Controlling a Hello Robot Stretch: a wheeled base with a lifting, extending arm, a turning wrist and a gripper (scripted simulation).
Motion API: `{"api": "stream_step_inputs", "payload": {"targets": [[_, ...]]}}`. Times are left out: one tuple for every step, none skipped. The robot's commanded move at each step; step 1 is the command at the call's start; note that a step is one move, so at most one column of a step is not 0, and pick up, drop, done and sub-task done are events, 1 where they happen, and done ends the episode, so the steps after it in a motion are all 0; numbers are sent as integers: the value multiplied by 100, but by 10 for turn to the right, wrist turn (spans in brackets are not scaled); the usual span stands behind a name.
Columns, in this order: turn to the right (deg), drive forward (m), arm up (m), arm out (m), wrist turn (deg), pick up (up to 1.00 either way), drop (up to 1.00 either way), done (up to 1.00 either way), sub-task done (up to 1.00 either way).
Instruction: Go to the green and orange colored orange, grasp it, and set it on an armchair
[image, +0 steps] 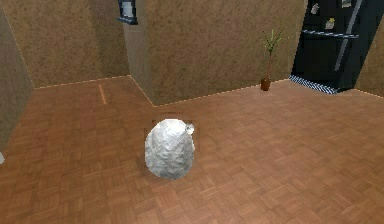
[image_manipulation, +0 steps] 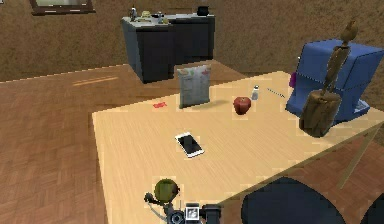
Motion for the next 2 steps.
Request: {"api": "stream_step_inputs", "payload": {"targets": [[0,0,0,0,0,100,0,0,0],[0,0,10,0,0,0,0,0,0]]}}
